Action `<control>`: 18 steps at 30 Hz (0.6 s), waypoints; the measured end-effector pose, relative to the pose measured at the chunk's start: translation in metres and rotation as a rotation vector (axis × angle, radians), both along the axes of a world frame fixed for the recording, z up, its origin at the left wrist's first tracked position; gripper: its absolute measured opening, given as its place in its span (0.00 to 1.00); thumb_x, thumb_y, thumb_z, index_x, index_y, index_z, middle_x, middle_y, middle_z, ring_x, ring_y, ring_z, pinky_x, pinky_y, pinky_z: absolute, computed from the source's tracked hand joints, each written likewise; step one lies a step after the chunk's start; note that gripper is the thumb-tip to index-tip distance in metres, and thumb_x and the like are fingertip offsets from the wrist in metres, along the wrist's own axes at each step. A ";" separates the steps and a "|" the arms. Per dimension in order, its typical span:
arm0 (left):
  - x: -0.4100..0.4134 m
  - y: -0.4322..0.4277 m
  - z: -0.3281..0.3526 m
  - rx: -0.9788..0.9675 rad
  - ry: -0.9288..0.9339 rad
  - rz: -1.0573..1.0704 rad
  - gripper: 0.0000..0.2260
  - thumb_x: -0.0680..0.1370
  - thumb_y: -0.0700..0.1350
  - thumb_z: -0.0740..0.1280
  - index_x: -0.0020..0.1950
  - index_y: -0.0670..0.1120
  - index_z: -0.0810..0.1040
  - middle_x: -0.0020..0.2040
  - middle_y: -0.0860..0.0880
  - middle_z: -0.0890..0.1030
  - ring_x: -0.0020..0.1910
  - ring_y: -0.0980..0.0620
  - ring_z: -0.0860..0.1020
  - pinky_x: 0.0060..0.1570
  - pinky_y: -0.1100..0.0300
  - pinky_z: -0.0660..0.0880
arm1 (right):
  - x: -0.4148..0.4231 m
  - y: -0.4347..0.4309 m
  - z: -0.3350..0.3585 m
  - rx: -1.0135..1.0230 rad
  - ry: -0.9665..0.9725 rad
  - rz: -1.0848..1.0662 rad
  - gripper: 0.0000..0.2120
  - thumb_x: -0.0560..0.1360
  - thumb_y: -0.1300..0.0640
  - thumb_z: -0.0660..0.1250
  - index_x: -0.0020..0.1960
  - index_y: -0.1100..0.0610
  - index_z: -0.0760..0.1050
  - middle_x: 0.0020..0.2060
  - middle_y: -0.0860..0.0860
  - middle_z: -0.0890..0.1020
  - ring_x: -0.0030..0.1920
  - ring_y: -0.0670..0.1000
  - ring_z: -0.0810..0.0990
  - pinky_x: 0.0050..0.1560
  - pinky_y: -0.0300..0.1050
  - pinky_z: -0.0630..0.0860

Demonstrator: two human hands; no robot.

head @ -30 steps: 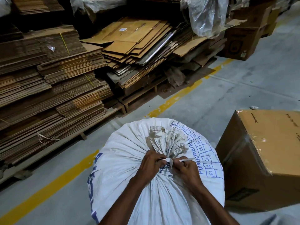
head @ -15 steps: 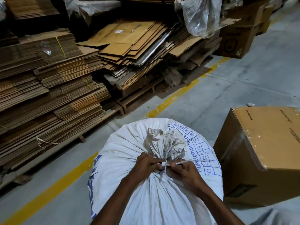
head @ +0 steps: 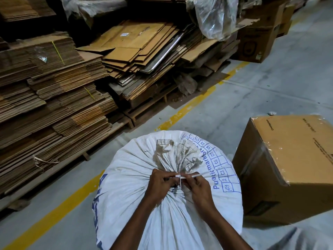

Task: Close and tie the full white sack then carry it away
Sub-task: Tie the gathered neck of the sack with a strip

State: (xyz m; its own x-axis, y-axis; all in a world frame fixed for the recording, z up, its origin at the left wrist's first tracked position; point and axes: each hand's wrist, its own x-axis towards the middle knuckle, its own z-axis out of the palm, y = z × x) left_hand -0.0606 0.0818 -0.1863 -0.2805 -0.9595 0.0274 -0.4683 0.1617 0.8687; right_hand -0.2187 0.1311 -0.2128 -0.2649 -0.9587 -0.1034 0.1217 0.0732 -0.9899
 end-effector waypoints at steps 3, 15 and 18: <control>0.002 0.004 -0.001 0.032 0.090 0.027 0.12 0.74 0.40 0.72 0.50 0.56 0.88 0.40 0.49 0.88 0.39 0.59 0.80 0.37 0.54 0.79 | 0.004 -0.001 -0.003 0.009 0.050 -0.020 0.17 0.80 0.44 0.69 0.45 0.57 0.86 0.40 0.55 0.88 0.48 0.57 0.88 0.50 0.56 0.81; 0.012 0.008 -0.004 0.167 0.257 0.067 0.10 0.75 0.38 0.73 0.52 0.50 0.88 0.47 0.46 0.88 0.46 0.51 0.83 0.51 0.47 0.80 | 0.025 -0.008 -0.014 0.171 -0.497 -0.022 0.18 0.85 0.57 0.61 0.47 0.65 0.85 0.50 0.81 0.78 0.46 0.62 0.82 0.49 0.54 0.80; 0.017 0.011 -0.009 0.195 0.279 0.081 0.12 0.75 0.35 0.72 0.52 0.50 0.88 0.47 0.46 0.88 0.47 0.50 0.84 0.52 0.46 0.80 | 0.028 -0.003 -0.013 0.240 -0.622 -0.059 0.14 0.84 0.59 0.63 0.53 0.70 0.81 0.50 0.69 0.86 0.49 0.61 0.88 0.52 0.52 0.85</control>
State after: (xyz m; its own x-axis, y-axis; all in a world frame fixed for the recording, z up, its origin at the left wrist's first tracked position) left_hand -0.0437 0.0923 -0.1950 -0.2109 -0.9730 -0.0939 -0.2134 -0.0479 0.9758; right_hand -0.1905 0.1277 -0.2256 -0.1385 -0.8757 -0.4626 0.6752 0.2582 -0.6909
